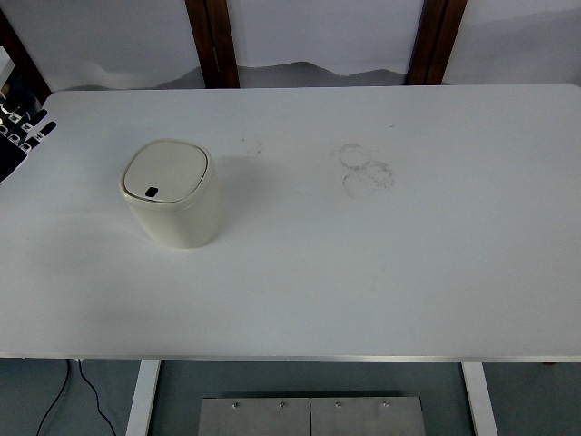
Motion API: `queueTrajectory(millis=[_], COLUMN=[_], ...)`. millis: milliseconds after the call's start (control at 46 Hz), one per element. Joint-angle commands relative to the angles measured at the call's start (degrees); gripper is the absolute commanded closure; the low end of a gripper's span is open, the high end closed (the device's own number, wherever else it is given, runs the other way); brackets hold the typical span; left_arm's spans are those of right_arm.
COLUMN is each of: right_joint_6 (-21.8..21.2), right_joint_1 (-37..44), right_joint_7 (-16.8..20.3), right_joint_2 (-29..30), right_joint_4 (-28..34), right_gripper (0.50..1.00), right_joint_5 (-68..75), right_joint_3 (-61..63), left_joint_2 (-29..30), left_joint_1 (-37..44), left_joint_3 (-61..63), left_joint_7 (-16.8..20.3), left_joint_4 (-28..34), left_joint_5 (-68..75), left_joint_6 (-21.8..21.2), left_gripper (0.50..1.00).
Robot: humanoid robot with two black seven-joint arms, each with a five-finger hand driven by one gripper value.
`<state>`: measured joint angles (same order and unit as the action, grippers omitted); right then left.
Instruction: Open trash can
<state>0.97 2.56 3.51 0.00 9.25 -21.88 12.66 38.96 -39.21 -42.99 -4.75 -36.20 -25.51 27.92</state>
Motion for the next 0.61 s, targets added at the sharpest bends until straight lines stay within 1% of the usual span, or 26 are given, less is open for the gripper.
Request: queueTrajectory(millis=[0, 43, 109, 261, 326, 413, 478, 500, 522, 587], right_joint_6=[0.00, 0.00, 0.00, 0.00, 0.00, 0.00, 0.00, 0.00, 0.00, 0.00], right_joint_1=[-0.01, -0.01, -0.01, 0.17, 0.17, 0.25, 0.25, 0.25, 0.25, 0.25], right_joint_7=[0.01, 0.01, 0.01, 0.01, 0.01, 0.01, 0.01, 0.01, -0.08, -0.08], right_joint_2=[0.00, 0.00, 0.00, 0.00, 0.00, 0.00, 0.00, 0.00, 0.00, 0.00], right_joint_4=[-0.02, -0.02, -0.02, -0.02, -0.02, 0.07, 0.07, 0.07, 0.07, 0.07], right_gripper=[0.505, 0.505, 0.505, 0.505, 0.505, 0.505, 0.505, 0.505, 0.505, 0.505], right_joint_5=[-0.01, -0.01, -0.01, -0.01, -0.01, -0.01, -0.01, -0.01, -0.01, -0.01], right_joint_3=[0.00, 0.00, 0.00, -0.09, -0.09, -0.09, 0.00, 0.00, 0.00, 0.00], left_joint_2=[0.68, 1.03, 2.08, 9.11, 10.87, 13.07, 14.13, 14.13, 14.57, 14.74], left_joint_1=[-0.16, -0.60, -0.95, -3.15, -4.99, -8.59, -12.37, -12.38, -16.73, -21.42], left_joint_3=[0.19, 0.37, 0.45, 1.15, 2.38, 6.15, 10.46, 10.47, 15.69, 21.70], left_joint_7=[-0.09, -0.35, -0.88, -1.14, -2.28, -4.83, -5.71, -5.71, -6.15, -6.94], left_joint_4=[-0.36, -0.80, -2.99, -13.18, -17.05, -20.31, -20.67, -20.67, -20.75, -20.84], left_joint_5=[0.02, 0.02, 0.10, 0.72, 1.33, 2.21, 2.39, 2.39, 3.00, 3.44], left_joint_6=[-0.49, -1.28, -4.09, -11.47, -14.20, -16.05, -16.31, -16.31, -16.14, -15.96], left_gripper=[0.500, 0.500, 0.500, 0.500, 0.500, 0.500, 0.500, 0.500, 0.500, 0.500])
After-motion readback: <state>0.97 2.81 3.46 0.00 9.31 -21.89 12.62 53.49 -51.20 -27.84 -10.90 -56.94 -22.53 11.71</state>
